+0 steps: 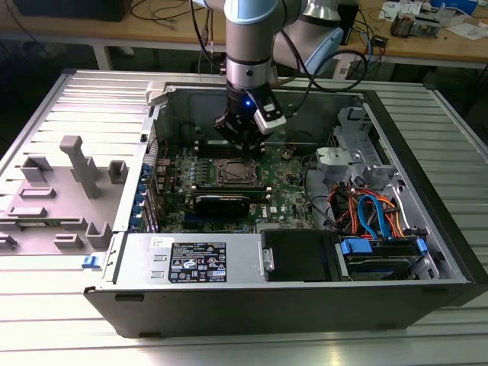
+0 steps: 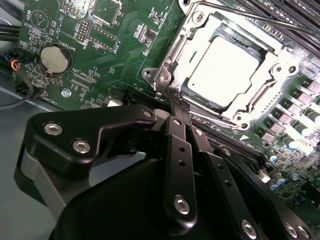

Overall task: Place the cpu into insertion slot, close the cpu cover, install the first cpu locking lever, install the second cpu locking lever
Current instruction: 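Install the first cpu locking lever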

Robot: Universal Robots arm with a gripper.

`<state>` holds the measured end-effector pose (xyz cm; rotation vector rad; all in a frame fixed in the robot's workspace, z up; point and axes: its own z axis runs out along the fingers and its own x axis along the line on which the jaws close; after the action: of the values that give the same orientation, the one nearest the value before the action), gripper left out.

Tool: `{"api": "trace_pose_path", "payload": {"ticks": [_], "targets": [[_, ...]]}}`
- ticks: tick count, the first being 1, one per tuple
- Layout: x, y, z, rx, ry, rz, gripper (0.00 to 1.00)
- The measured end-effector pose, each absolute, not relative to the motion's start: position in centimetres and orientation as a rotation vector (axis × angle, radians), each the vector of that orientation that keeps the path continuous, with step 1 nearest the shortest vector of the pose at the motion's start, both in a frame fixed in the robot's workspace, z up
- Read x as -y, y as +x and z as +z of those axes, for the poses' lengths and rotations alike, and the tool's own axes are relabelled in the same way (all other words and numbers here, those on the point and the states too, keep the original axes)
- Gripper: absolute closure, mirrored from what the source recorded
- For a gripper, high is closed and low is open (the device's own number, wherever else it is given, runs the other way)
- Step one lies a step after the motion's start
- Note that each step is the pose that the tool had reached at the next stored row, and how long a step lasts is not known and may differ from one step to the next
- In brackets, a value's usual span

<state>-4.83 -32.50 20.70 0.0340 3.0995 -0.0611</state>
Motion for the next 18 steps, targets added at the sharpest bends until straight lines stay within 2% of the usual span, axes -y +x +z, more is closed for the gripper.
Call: {"api": "trace_pose_path", "payload": {"ticks": [18], "targets": [[32.68, -4.83, 20.02, -3.1, 0.034, -0.066, 0.89]]}}
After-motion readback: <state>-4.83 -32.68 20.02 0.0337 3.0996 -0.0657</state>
